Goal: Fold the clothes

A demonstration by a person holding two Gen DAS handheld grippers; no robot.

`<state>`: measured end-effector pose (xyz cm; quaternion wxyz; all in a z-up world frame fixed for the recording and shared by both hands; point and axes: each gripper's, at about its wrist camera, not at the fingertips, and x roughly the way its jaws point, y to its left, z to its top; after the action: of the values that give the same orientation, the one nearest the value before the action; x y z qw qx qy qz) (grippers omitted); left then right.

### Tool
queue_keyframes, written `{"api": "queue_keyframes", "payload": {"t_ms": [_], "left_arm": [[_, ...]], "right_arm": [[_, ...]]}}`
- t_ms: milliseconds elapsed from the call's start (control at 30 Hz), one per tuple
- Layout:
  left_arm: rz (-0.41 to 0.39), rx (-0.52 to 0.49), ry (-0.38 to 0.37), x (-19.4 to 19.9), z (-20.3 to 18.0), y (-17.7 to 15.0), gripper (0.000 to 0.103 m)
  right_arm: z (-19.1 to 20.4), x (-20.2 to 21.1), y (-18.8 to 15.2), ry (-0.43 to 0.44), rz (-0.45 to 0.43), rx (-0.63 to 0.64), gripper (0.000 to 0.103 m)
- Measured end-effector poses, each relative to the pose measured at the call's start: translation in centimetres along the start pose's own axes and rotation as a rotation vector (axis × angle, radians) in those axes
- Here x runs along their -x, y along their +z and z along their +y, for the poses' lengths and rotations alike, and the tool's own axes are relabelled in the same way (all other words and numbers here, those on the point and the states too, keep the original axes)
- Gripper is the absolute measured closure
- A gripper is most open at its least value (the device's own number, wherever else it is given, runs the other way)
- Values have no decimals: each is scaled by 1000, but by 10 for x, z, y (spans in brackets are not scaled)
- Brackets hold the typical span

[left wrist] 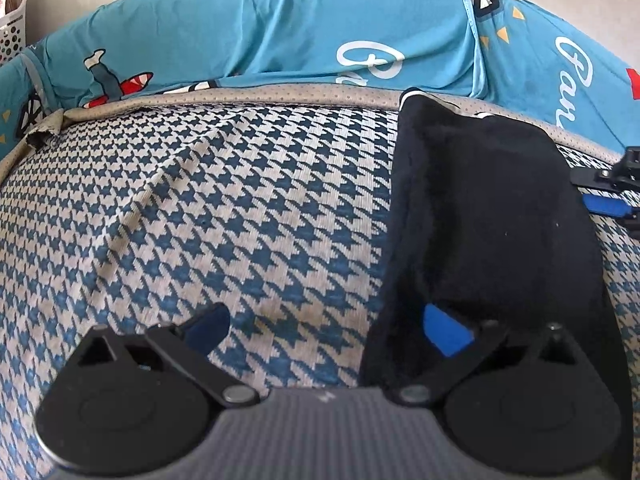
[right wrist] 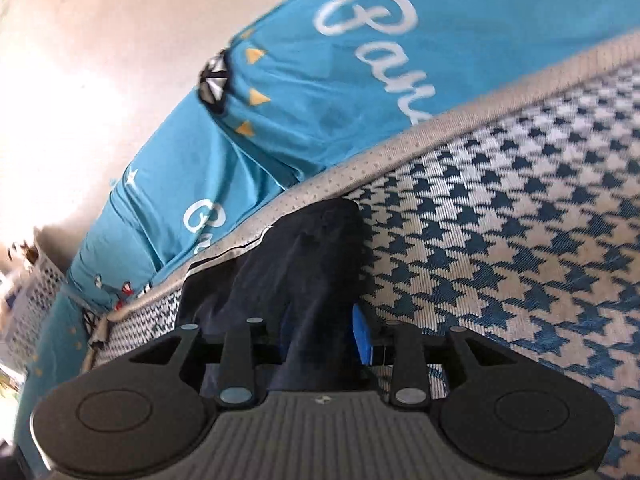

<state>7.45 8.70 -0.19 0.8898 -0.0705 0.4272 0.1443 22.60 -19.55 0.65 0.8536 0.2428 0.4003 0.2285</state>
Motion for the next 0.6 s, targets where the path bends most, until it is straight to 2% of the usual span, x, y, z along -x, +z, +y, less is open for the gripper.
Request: {"api": "queue_keyframes", "payload": {"t_ms": [100, 400, 600], "left_arm": [[5, 2, -4, -2, 0, 0, 0], [1, -4, -13, -4, 1, -2, 0], [-4, -16, -13, -5, 0, -2, 0]], "right_arm": [[-7, -10, 3, 4, 1, -25, 71], [-21, -27, 10, 110, -17, -82, 70], [-11, -40, 9, 155, -10, -49, 71]]}}
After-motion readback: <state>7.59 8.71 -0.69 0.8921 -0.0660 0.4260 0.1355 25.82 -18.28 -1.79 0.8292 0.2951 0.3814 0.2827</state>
